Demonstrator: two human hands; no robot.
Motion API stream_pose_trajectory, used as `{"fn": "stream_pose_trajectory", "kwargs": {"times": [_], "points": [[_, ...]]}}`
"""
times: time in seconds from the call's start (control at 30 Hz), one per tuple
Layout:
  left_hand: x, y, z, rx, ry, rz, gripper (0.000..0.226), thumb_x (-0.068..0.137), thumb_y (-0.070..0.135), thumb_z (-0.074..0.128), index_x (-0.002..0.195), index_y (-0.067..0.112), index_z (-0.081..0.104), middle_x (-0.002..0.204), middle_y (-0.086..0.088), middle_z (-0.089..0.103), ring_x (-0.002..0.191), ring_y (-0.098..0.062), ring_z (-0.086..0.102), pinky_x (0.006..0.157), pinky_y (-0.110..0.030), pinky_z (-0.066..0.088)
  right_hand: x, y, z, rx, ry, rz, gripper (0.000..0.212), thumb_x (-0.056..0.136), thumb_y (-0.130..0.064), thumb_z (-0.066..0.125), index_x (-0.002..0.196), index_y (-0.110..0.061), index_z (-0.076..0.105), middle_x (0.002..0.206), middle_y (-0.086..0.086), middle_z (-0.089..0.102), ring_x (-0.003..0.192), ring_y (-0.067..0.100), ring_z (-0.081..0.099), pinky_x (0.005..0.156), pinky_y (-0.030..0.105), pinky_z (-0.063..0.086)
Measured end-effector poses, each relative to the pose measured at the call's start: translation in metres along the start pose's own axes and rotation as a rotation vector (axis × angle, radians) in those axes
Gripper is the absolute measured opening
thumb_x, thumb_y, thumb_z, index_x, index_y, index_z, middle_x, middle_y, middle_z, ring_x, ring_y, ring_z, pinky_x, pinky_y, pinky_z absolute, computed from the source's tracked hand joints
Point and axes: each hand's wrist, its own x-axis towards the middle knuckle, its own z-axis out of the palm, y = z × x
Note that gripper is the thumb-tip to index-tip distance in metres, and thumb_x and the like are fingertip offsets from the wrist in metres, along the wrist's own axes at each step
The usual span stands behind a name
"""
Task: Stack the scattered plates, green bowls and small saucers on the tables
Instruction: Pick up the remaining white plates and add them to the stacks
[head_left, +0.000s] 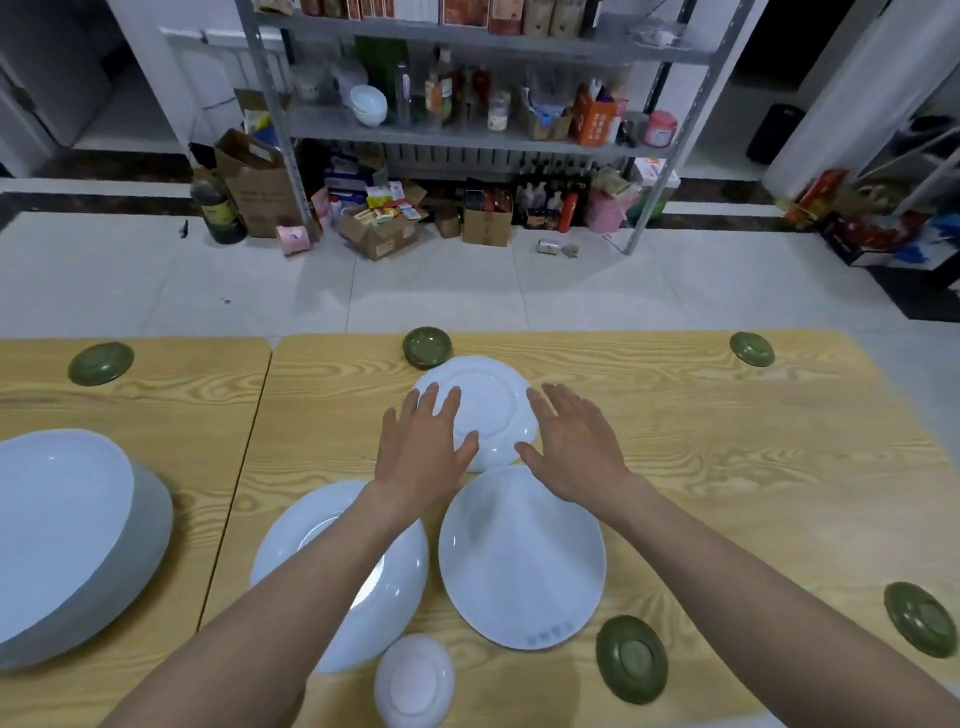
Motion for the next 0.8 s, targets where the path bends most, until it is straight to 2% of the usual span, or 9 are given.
{"fn": "stream_pose_trajectory", "kwargs": {"times": [0.13,0.23,0.33,0.4,0.47,0.53,0.63,0.7,0.8], "points": [[0.022,-0.004,0.014,-0.082,-0.066,-0.1,0.066,0.098,0.05,0.043,0.153,0.019,0.025,0.158,-0.009,0.026,0.141,-0.03,0.029,0.102,-0.043,0.04,0.022,0.008,0.007,0.045,-0.037,-0.013,0.071,0.101,-0.046,0.043,0.157,-0.014,0.014,0.164,0.009,0.014,0.151,0.025,0.011,0.119,0.041,0.017],[0.042,-0.006,0.026,-0.295,-0.109,-0.247,0.066,0.094,0.046,0.054,0.149,0.015,0.033,0.148,-0.012,0.04,0.131,-0.031,0.041,0.094,-0.039,0.043,0.041,0.015,0.012,0.138,-0.101,0.006,0.071,0.1,-0.045,0.046,0.156,-0.014,0.017,0.163,0.008,0.018,0.149,0.024,0.016,0.115,0.038,0.022],[0.066,-0.013,0.037,-0.602,-0.139,-0.519,0.07,0.088,0.041,0.067,0.145,0.009,0.04,0.139,-0.013,0.049,0.123,-0.029,0.05,0.084,-0.03,0.04,0.066,0.025,0.021,0.406,-0.161,0.116,0.073,0.096,-0.043,0.057,0.155,-0.014,0.024,0.158,0.004,0.031,0.145,0.023,0.027,0.11,0.039,0.032],[0.078,-0.017,0.043,-0.756,-0.127,-0.694,0.067,0.084,0.038,0.072,0.137,0.005,0.047,0.134,-0.01,0.054,0.112,-0.025,0.054,0.078,-0.029,0.04,0.086,0.032,0.028,0.673,-0.189,0.299,0.076,0.089,-0.04,0.068,0.151,-0.013,0.033,0.151,0.005,0.042,0.138,0.024,0.04,0.106,0.038,0.04],[0.088,-0.021,0.052,-0.853,-0.122,-0.837,0.064,0.083,0.037,0.074,0.13,0.001,0.05,0.129,-0.008,0.055,0.104,-0.023,0.054,0.075,-0.031,0.04,0.106,0.04,0.037,0.934,-0.208,0.54,0.073,0.083,-0.034,0.077,0.143,-0.009,0.043,0.135,0.005,0.052,0.12,0.025,0.054,0.091,0.034,0.047],[0.098,-0.025,0.062,-0.918,-0.133,-0.963,0.066,0.08,0.038,0.077,0.127,-0.002,0.051,0.128,-0.011,0.055,0.11,-0.028,0.056,0.077,-0.035,0.045,0.126,0.049,0.049,1.07,-0.257,0.723,0.068,0.075,-0.031,0.084,0.129,-0.004,0.053,0.12,0.007,0.057,0.098,0.025,0.059,0.07,0.032,0.049],[0.11,-0.031,0.074,-0.955,-0.134,-1.083,0.064,0.074,0.038,0.083,0.115,-0.003,0.057,0.122,-0.016,0.059,0.106,-0.033,0.06,0.079,-0.039,0.053,0.148,0.056,0.07,1.128,-0.306,0.815,0.063,0.064,-0.029,0.091,0.11,-0.001,0.058,0.106,0.013,0.065,0.07,0.022,0.057,0.048,0.026,0.038],[0.118,-0.035,0.08,-0.956,-0.137,-1.116,0.068,0.065,0.04,0.089,0.108,-0.003,0.06,0.118,-0.016,0.061,0.103,-0.033,0.061,0.078,-0.039,0.055,0.156,0.057,0.076,1.149,-0.312,0.842,0.066,0.059,-0.028,0.093,0.108,-0.001,0.059,0.101,0.012,0.067,0.068,0.021,0.06,0.048,0.026,0.042],[0.129,-0.038,0.089,-0.89,-0.154,-1.129,0.073,0.048,0.045,0.094,0.097,0.002,0.061,0.117,-0.014,0.061,0.104,-0.033,0.061,0.082,-0.045,0.057,0.166,0.059,0.082,1.099,-0.29,0.846,0.065,0.058,-0.029,0.094,0.104,-0.003,0.056,0.102,0.01,0.065,0.084,0.025,0.063,0.062,0.032,0.048]]}}
